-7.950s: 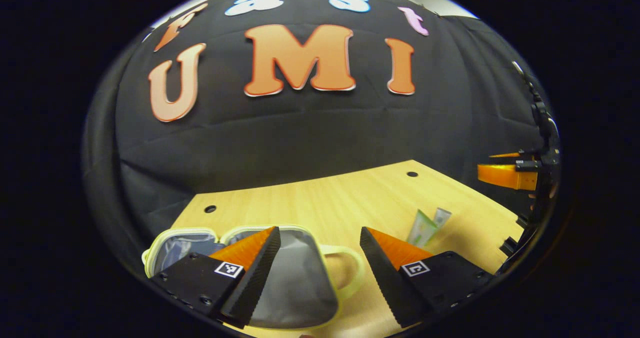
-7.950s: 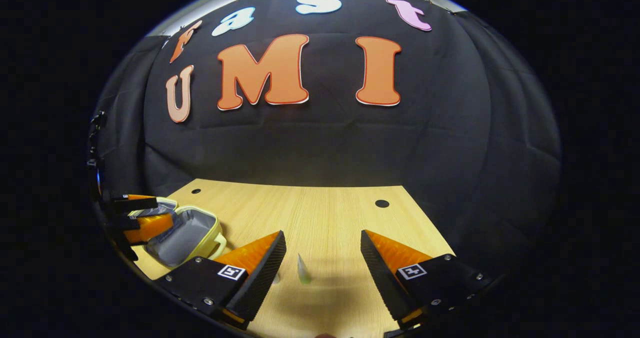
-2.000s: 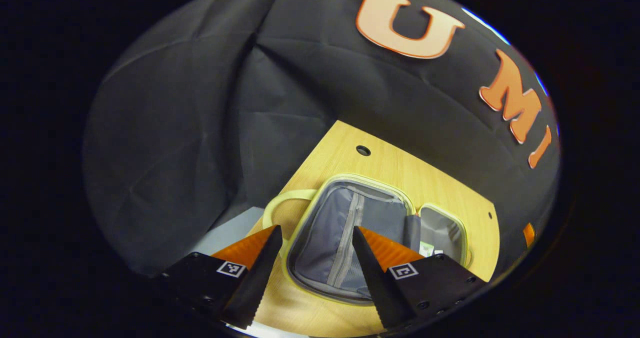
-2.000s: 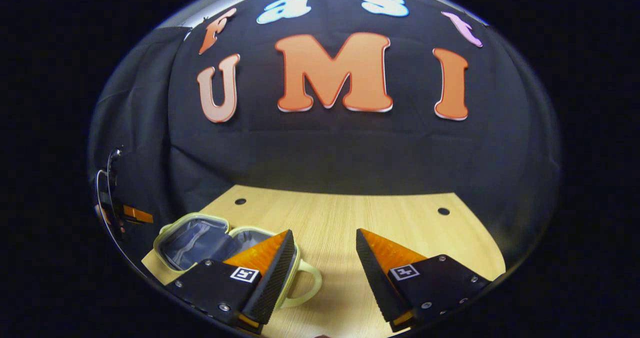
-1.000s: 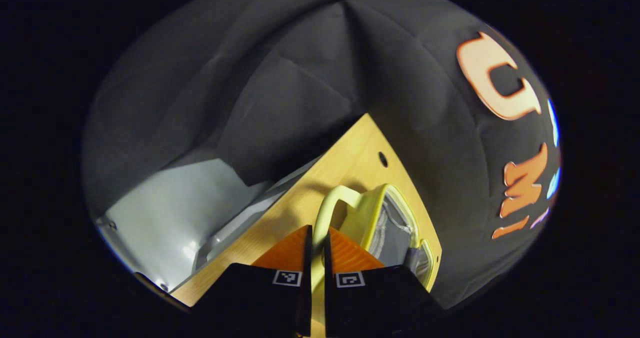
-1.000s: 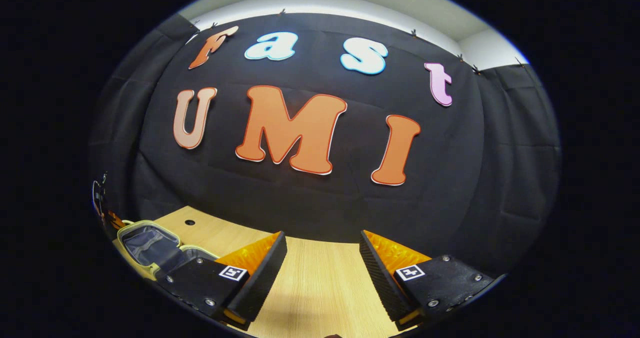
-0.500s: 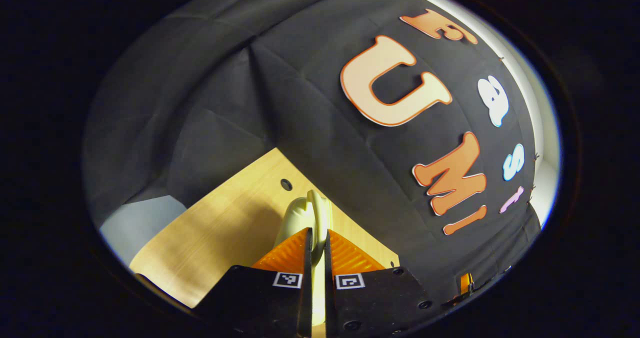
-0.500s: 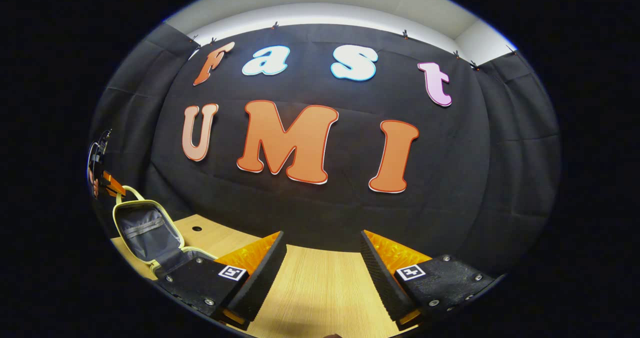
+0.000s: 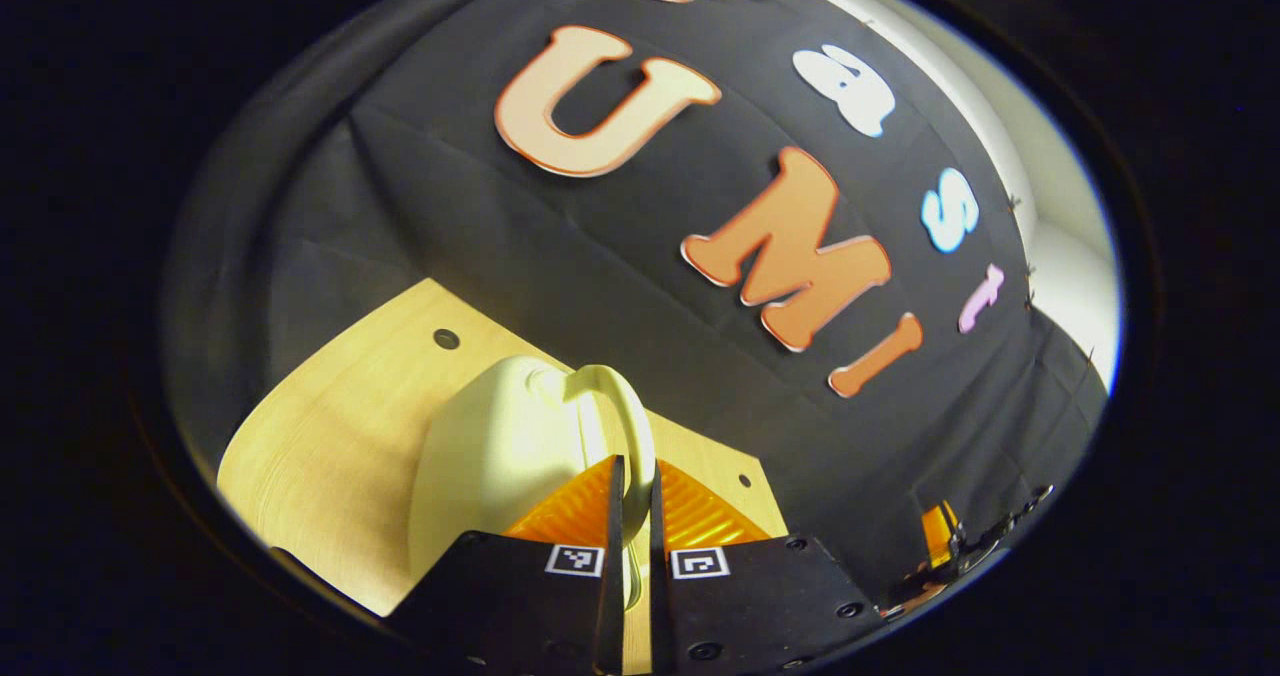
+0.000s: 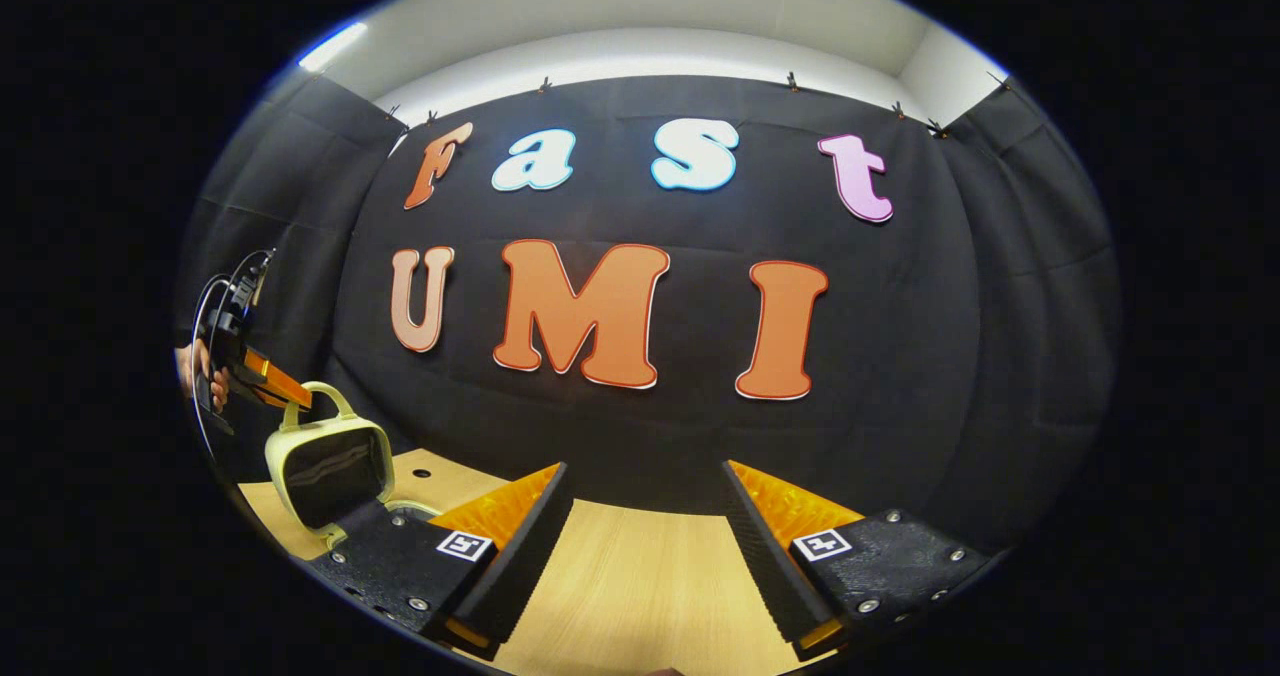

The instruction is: First open the suitcase, pack the skin care products into it, and then close the suitcase.

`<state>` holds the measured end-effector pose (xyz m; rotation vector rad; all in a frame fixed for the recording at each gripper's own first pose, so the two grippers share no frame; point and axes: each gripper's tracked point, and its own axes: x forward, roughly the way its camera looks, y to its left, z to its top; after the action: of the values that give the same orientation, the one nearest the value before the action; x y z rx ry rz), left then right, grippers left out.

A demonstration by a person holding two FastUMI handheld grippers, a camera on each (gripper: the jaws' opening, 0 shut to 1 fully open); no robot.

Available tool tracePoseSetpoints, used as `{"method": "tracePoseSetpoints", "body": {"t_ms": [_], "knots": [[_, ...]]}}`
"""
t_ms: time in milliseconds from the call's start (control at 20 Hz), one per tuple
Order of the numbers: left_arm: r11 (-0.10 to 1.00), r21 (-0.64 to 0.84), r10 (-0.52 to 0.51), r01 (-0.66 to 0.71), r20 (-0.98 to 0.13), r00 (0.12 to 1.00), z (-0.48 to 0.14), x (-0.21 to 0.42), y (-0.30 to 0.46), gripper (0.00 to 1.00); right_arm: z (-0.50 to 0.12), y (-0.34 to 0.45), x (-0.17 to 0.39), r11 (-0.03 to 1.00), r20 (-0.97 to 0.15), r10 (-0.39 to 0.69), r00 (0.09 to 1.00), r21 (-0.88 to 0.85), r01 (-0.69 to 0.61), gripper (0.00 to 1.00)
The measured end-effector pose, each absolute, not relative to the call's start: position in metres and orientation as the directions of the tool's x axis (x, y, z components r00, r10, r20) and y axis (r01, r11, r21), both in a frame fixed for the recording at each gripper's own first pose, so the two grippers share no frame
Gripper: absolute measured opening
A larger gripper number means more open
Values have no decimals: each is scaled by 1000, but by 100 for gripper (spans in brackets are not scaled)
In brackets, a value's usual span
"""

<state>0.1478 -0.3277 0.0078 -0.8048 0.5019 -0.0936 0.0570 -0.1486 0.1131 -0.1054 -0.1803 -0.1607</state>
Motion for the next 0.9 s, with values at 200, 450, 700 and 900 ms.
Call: {"method": "tracePoseSetpoints", "body": {"t_ms": [200,450,700,900], "knots": [[679,-732,-367,-49,-397,841,-6,165,-414,10,100,-185,41,981,162,-174,971,-59,185,94],[635,-772,-495,-12,-420,761,-37,169,-497,11,91,-203,39,983,146,-171,974,-38,178,94],[674,-738,-572,26,-499,651,-71,160,-552,11,89,-196,44,987,145,-153,978,-24,158,94],[761,-642,-575,99,-595,561,-109,149,-598,11,78,-180,52,992,119,-116,986,-40,121,94]]}}
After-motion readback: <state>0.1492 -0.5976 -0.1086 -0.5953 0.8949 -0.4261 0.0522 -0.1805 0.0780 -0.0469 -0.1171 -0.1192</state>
